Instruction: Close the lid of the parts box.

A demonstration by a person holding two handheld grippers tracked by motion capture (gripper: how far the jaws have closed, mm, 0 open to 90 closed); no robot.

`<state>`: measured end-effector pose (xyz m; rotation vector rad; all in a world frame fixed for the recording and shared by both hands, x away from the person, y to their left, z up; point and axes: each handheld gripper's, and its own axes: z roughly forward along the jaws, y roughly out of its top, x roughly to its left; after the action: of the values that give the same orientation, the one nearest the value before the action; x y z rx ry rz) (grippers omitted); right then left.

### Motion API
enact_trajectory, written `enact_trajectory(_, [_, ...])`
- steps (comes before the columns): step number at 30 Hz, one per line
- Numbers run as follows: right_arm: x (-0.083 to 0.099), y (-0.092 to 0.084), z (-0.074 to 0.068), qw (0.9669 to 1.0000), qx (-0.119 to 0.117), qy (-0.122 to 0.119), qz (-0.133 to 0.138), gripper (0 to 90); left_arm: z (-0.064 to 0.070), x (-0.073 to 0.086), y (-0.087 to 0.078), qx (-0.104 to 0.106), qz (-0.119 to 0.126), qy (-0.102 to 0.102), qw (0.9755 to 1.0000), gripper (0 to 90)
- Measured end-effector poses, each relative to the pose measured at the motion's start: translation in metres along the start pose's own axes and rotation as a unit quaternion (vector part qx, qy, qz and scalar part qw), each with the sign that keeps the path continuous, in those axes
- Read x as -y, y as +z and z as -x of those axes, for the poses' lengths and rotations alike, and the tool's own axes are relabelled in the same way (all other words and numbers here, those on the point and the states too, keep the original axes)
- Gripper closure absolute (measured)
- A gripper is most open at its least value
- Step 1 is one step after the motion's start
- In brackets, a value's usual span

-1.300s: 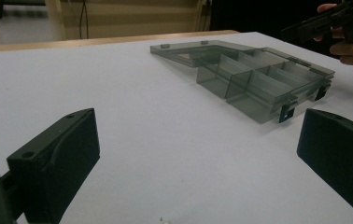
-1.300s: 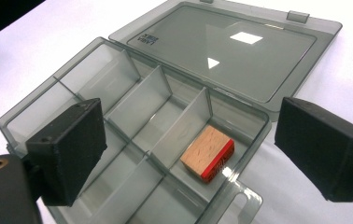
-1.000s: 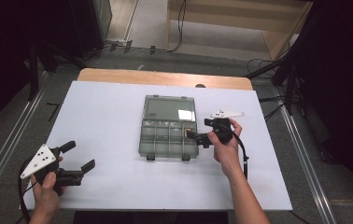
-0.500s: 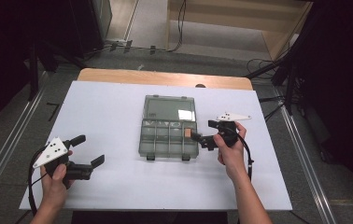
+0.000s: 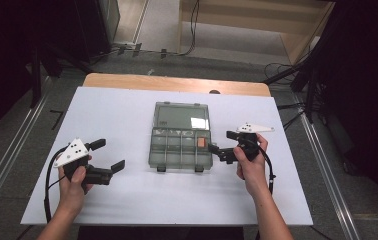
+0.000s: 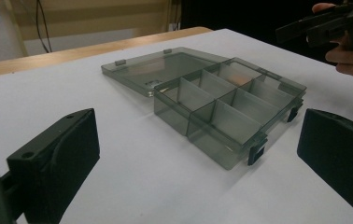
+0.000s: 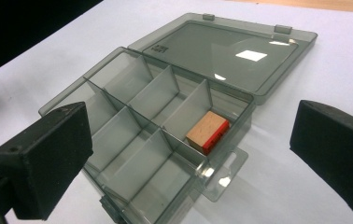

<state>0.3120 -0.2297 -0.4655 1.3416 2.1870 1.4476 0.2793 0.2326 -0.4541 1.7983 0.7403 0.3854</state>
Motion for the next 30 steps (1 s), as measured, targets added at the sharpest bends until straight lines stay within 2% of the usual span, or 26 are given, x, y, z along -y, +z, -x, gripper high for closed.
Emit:
enact_trajectory(16, [0.003, -0.004, 0.001, 1.0, -0.001, 0.002, 0.002, 0.0, 0.003, -0.008, 0.034, 0.027, -0.004, -0.008, 0.9996, 0.0])
enact_trajectory(30, [-0.004, 0.006, -0.002, 0.9998, -0.006, 0.018, 0.009, 0.0, 0.0, -0.016, 0.058, 0.035, -0.003, -0.016, 0.9993, 0.0])
